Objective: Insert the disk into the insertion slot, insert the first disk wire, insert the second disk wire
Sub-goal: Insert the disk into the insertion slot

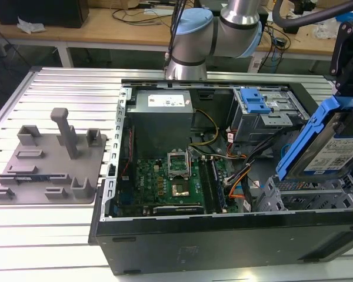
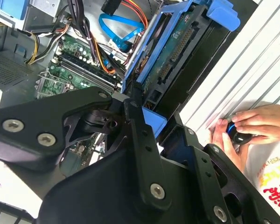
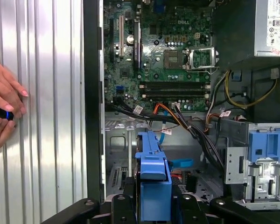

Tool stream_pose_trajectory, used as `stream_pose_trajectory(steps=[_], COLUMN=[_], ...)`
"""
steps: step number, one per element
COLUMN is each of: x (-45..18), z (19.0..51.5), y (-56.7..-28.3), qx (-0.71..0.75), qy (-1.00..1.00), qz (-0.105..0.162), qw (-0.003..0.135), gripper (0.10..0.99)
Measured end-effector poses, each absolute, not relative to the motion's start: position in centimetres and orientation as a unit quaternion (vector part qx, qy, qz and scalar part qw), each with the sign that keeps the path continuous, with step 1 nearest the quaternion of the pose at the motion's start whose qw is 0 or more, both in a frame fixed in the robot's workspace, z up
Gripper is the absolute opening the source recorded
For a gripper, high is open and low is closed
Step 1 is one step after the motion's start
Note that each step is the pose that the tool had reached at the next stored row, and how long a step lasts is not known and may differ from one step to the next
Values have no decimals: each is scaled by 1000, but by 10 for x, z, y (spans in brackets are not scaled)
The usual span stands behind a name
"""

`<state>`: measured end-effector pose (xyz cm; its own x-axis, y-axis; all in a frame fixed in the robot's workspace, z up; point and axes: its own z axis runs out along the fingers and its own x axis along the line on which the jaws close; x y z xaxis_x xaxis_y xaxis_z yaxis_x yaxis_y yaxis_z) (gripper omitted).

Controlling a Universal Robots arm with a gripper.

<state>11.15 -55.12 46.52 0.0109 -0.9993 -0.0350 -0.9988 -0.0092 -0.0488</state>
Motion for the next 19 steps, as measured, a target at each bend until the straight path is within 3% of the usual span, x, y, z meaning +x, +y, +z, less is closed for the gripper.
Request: stream_pose_trajectory(steps=[19], x=[112], z=[457], y=[-553], qx=[-706], qy=[707], qz=[-5], qw=[30], gripper=[369])
